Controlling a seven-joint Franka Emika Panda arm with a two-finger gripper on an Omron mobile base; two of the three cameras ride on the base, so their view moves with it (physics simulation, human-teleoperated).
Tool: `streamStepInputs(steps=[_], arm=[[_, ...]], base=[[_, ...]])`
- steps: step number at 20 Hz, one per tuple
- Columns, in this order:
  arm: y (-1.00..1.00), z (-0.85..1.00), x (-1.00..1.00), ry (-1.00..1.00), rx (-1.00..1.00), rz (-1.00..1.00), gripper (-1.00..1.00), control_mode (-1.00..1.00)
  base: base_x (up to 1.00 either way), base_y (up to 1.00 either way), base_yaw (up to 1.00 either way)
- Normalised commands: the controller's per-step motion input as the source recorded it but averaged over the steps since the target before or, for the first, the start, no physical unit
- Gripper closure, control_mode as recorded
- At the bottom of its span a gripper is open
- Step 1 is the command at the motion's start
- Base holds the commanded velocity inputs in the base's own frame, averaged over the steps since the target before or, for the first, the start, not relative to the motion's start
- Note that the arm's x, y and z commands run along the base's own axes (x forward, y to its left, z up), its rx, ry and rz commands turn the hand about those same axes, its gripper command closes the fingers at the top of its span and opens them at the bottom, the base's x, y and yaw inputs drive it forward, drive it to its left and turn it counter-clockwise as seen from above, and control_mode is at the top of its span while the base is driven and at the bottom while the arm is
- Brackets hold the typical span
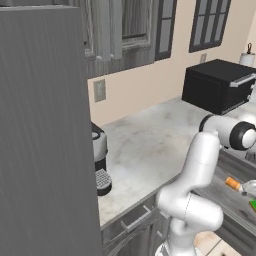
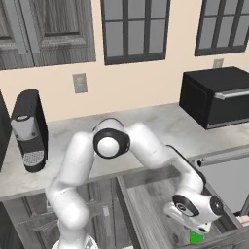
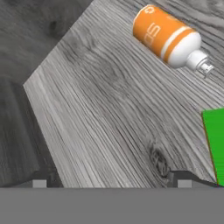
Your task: Restock the sink supplies by placing the sponge and soap dispenser on the counter and next to the sink. Make sure the soap dispenser is upright.
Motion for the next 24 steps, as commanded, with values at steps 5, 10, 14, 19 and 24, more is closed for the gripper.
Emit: streamStepInputs(steps=[5,10,14,19,24], arm=[[0.0,0.2,0.64,0.01,-0.23,-0.03,-1.0,-1.0],[0.0,-0.37,0.58,0.02,-0.27,0.01,-1.0,-1.0],[-0.11,0.0,0.37,0.05,-0.29,0.03,-1.0,-1.0],[-0.3,-0.1,0.38,0.23,-0.12,0.05,-1.0,-1.0],[-0.37,-0.14,0.36,0.29,0.0,0.07,-1.0,-1.0]], base=[[0.0,0.0,0.0],[0.0,0.0,0.0],[0.0,0.0,0.0],[0.0,0.0,0.0],[0.0,0.0,0.0]])
